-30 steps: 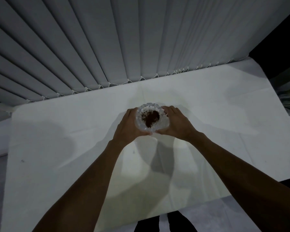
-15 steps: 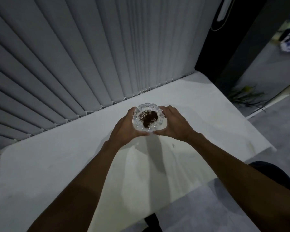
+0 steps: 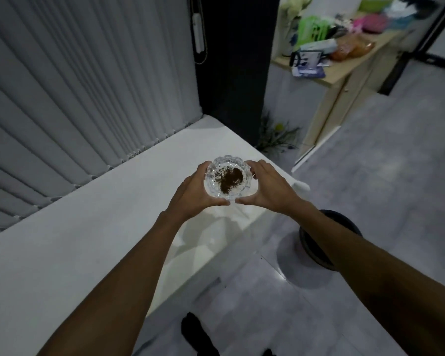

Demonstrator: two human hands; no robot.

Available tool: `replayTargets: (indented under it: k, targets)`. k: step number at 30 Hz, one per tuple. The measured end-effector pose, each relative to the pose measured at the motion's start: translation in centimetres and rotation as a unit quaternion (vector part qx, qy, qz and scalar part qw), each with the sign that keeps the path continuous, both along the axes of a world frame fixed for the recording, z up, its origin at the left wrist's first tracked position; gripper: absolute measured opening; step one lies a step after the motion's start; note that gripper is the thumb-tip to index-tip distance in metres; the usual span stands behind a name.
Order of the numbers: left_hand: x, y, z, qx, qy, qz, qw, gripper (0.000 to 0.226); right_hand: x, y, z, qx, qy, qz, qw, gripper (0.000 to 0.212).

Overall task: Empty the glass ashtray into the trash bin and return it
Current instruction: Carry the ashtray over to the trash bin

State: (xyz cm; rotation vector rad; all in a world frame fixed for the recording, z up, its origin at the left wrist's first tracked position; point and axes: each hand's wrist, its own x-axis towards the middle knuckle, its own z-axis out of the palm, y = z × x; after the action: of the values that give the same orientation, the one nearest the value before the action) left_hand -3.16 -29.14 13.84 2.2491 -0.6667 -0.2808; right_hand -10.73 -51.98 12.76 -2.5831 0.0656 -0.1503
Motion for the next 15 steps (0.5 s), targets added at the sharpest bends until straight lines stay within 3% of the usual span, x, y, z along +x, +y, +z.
replayTargets:
  k: [15]
  targets:
    - [-12.3,-24.4,0.0,-0.024,0.015,-0.219,0.975,0.106,-21.8,-19.2,2.2,-0.014,0.002,-0.19,0.982,0.105]
